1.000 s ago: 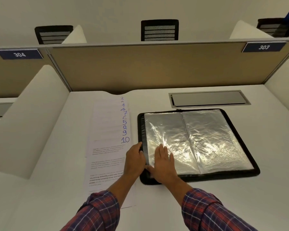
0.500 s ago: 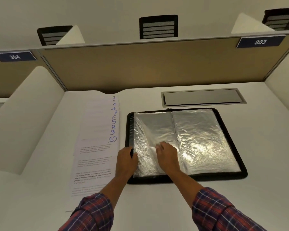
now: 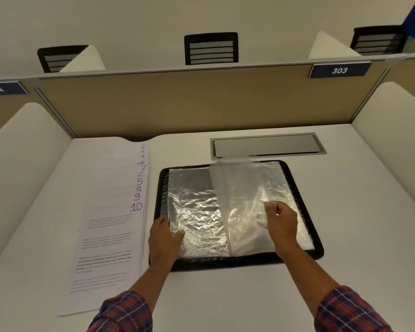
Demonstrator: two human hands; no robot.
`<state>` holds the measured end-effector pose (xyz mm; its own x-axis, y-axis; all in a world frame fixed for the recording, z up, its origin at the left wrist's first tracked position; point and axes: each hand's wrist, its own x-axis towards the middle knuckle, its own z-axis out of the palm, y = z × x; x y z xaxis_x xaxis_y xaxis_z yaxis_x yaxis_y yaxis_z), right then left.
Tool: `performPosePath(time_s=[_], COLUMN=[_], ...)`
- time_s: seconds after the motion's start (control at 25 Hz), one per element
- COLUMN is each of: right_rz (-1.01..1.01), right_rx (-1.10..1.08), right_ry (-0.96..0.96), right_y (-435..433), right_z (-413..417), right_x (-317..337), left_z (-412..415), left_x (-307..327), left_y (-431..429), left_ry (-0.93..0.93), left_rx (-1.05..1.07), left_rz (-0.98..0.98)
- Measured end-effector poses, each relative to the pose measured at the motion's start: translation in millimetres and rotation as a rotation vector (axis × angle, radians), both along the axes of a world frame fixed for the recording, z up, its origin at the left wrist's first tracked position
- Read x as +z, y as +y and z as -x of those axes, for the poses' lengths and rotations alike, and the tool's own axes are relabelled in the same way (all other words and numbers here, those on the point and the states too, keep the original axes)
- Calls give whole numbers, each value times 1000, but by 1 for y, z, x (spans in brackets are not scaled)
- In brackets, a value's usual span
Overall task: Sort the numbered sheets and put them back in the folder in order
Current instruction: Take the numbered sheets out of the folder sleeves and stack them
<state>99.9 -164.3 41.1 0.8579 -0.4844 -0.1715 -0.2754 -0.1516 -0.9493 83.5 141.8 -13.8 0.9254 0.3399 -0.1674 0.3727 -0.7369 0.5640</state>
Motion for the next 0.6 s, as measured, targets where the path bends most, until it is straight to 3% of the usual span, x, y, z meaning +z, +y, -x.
performPosePath(time_s=[0.32, 0.48, 0.6], right_rz=[65, 299, 573], right_rx=[-107, -1, 129], right_ry=[258, 180, 224], right_y=[-61, -67, -73], right_z=[14, 25, 31], right_x=[-27, -40, -52], left_z=[-3, -5, -8], left_x=[9, 12, 24], left_y=[-8, -12, -16], left_ry=[-92, -59, -35], left_rx=[77, 91, 119], left_rz=[41, 41, 60])
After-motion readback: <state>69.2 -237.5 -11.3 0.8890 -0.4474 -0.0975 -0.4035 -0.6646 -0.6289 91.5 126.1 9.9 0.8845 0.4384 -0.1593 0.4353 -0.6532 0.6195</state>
